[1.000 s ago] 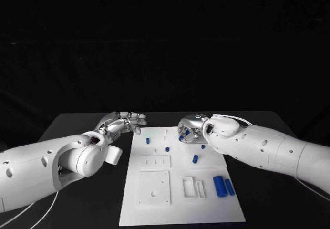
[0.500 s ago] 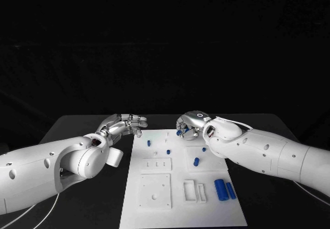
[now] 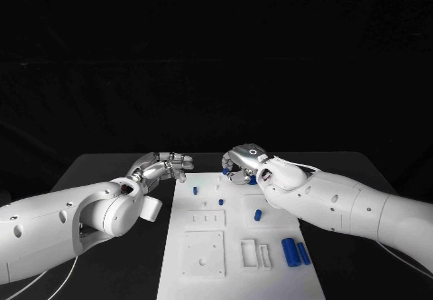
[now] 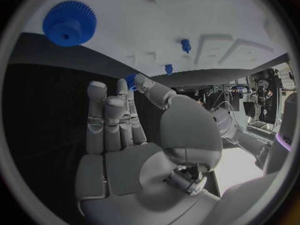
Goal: Assemble the parts on the task board
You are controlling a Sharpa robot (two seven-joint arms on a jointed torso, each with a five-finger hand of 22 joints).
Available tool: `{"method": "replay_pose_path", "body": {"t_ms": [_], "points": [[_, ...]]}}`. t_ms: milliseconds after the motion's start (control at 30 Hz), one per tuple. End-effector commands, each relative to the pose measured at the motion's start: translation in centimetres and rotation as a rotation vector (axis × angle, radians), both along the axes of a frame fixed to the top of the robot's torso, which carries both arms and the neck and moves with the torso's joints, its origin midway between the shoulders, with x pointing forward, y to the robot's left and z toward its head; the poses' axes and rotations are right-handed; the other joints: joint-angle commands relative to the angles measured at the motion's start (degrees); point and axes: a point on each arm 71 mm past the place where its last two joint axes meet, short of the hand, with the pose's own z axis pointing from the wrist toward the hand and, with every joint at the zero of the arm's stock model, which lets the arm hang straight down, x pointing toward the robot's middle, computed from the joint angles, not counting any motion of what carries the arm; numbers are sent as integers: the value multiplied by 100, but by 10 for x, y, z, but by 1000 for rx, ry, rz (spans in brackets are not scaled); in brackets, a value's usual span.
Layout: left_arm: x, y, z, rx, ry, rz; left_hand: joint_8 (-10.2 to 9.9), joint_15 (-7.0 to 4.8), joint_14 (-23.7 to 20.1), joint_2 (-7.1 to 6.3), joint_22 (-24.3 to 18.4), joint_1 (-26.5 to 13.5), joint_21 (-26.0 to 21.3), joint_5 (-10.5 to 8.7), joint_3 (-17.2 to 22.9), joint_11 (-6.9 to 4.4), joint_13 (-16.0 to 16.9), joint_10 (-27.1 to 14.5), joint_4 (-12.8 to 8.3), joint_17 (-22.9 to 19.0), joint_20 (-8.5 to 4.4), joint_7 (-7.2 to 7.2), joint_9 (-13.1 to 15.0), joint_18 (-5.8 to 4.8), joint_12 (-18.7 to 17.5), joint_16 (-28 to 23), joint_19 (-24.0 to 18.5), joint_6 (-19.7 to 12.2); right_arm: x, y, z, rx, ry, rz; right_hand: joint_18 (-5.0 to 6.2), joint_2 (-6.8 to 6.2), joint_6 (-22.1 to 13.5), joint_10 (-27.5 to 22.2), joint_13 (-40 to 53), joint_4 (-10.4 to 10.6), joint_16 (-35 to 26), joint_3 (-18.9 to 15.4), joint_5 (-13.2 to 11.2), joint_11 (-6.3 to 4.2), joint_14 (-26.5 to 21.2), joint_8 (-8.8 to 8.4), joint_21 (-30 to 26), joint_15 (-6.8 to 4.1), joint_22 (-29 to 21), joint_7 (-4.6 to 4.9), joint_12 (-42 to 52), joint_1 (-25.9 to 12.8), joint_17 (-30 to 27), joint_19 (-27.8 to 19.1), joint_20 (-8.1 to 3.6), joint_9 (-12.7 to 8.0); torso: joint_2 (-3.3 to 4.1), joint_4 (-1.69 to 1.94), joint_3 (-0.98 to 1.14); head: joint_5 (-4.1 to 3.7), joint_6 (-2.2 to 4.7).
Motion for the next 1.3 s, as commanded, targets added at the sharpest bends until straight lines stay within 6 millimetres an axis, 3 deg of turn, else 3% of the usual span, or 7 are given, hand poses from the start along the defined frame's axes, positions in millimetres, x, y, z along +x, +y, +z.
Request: {"method": "replay_pose_path", "body": {"t_ms": [33, 233, 400, 667, 1000, 1300], "points": [[0, -2, 2, -10, -12, -9, -39, -8, -45, 4, 114, 9, 21, 34, 24, 5, 1, -48, -26, -10, -14, 8, 0, 137, -23, 36, -46, -28, 0, 7, -4, -32, -33, 9, 318, -46, 45, 54, -5, 7, 34, 33, -19, -4, -10, 1, 22, -48, 130, -12, -9, 32, -6, -24, 6, 142, 8, 12, -7, 18, -1], [0, -3, 4, -12, -15, -11, -39, -7, -48, 3, 114, 9, 23, 35, 24, 5, 1, -48, -26, -12, -13, 9, 1, 137, -23, 38, -48, -28, 1, 13, -9, -50, -24, 9, 318, -51, 48, 56, -1, 14, 38, 39, -18, -5, -10, 0, 28, -48, 129, -13, -11, 34, -7, -23, 6, 144, 20, 18, -13, 88, -6], [0, -4, 9, -13, -23, -13, -39, -6, -51, 0, 114, 8, 25, 36, 24, 6, 1, -48, -26, -13, -12, 9, 1, 136, -24, 40, -51, -29, 2, 13, -11, -57, -19, 1, 318, -53, 49, 58, 1, 20, 41, 42, -21, -5, -10, -2, 32, -49, 129, -13, -12, 33, -8, -23, 6, 146, 49, 40, -29, 72, -2], [0, -4, 12, -14, -29, -15, -39, -6, -54, -1, 113, 8, 27, 36, 25, 6, 2, -48, -26, -15, -12, 9, 2, 136, -24, 42, -54, -28, 5, 10, -13, -66, -21, -13, 318, -58, 50, 60, 4, 26, 45, 46, -22, -6, -9, -3, 37, -49, 128, -13, -14, 32, -8, -23, 6, 148, 75, 44, -46, 70, -2], [0, -4, 13, -15, -31, -17, -40, -5, -57, -5, 113, 7, 31, 36, 26, 7, 2, -48, -26, -18, -11, 8, 3, 136, -25, 46, -57, -29, 4, 13, -13, -69, -15, -9, 318, -65, 53, 63, 9, 36, 52, 55, -25, -7, -9, -5, 44, -50, 127, -14, -17, 33, -9, -23, 6, 151, 78, 40, -40, 84, -12], [0, -5, 13, -13, -30, -19, -41, -5, -58, -4, 113, 6, 33, 36, 26, 7, 2, -49, -25, -19, -10, 9, 3, 136, -25, 49, -59, -29, 5, 16, -13, -72, -14, -11, 318, -67, 52, 63, 11, 44, 54, 60, -25, -6, -10, -8, 47, -50, 126, -13, -19, 31, -10, -24, 6, 153, 84, 46, -52, 75, 5]]}}
